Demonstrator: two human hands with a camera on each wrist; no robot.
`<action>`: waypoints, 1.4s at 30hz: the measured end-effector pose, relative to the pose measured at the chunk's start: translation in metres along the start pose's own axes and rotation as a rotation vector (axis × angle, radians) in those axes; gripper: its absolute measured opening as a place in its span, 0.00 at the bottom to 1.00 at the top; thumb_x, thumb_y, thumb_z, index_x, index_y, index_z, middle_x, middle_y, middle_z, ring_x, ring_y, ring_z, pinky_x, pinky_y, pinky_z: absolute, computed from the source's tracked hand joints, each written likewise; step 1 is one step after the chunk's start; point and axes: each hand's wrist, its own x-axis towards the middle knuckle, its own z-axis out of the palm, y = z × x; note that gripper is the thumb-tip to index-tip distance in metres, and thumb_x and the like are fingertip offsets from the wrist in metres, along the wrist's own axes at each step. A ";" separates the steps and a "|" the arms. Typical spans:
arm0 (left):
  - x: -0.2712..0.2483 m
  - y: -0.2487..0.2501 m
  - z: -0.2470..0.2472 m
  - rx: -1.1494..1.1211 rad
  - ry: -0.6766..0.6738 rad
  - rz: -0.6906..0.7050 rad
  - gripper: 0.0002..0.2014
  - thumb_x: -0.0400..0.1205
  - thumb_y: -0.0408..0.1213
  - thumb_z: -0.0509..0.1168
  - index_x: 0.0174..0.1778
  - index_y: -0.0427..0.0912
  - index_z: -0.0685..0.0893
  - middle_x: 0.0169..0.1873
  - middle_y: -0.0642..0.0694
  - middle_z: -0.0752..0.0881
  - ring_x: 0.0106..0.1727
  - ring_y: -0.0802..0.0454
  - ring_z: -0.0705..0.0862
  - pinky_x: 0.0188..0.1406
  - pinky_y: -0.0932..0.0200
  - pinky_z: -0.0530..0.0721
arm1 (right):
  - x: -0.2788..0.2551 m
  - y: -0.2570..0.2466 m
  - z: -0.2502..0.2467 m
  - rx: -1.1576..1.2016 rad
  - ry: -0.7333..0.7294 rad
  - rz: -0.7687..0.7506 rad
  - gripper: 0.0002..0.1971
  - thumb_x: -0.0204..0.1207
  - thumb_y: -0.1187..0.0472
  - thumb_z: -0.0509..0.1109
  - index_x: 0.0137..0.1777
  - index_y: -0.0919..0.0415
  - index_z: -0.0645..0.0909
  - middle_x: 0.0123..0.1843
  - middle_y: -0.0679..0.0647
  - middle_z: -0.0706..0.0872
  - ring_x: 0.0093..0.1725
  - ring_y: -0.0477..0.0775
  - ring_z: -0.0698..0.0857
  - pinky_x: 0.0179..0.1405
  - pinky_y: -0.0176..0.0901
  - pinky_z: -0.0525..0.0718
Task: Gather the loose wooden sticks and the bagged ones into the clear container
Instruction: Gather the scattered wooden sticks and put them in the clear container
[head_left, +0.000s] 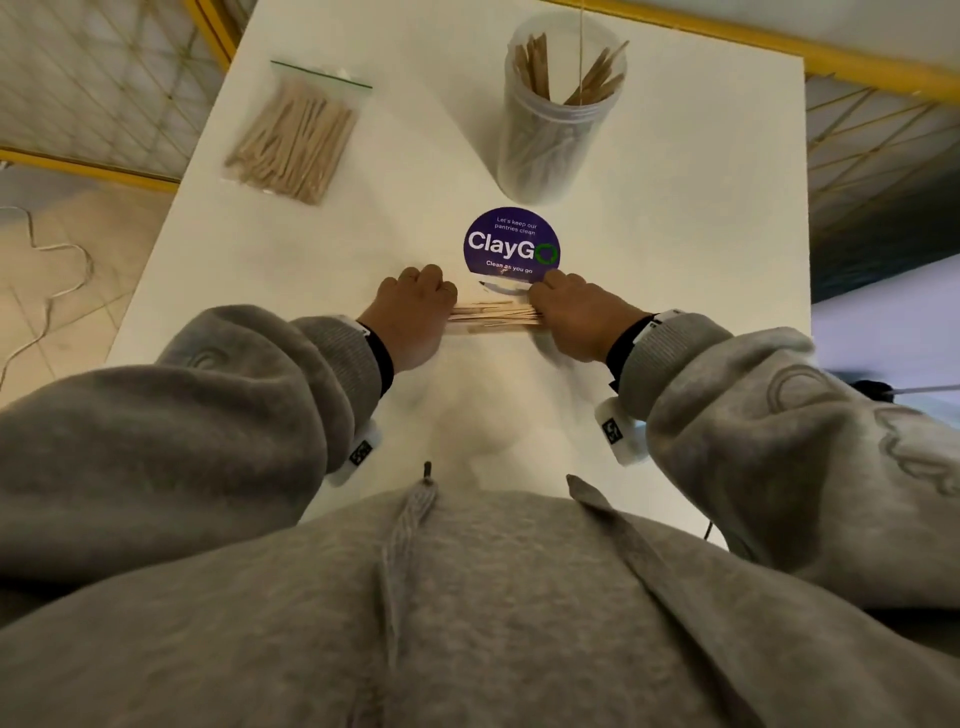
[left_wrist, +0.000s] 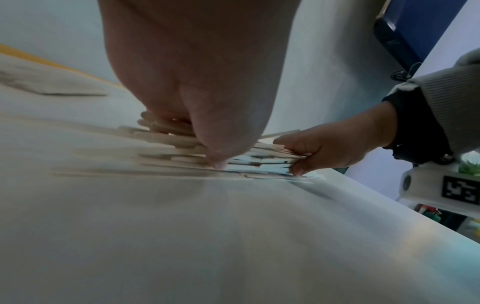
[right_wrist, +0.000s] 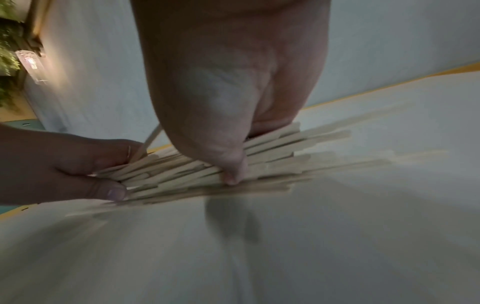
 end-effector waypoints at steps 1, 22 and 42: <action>0.000 -0.003 -0.003 0.022 0.002 0.012 0.17 0.79 0.30 0.57 0.64 0.33 0.74 0.59 0.34 0.75 0.56 0.34 0.76 0.48 0.45 0.74 | 0.000 0.001 -0.003 0.011 -0.028 0.006 0.16 0.81 0.63 0.62 0.67 0.66 0.71 0.65 0.66 0.76 0.57 0.65 0.78 0.53 0.54 0.78; 0.005 0.042 -0.023 -1.197 -0.063 -0.216 0.11 0.86 0.41 0.53 0.62 0.42 0.70 0.45 0.45 0.78 0.44 0.50 0.76 0.45 0.54 0.77 | -0.014 -0.028 -0.019 1.459 0.311 0.319 0.15 0.75 0.47 0.73 0.41 0.59 0.76 0.25 0.47 0.70 0.20 0.43 0.67 0.18 0.35 0.67; 0.003 0.025 -0.029 -1.832 -0.011 -0.533 0.07 0.84 0.36 0.56 0.50 0.45 0.80 0.43 0.51 0.76 0.48 0.51 0.76 0.48 0.58 0.75 | -0.008 -0.039 -0.089 1.749 0.804 0.213 0.10 0.78 0.73 0.67 0.50 0.59 0.73 0.38 0.58 0.80 0.34 0.57 0.82 0.43 0.53 0.86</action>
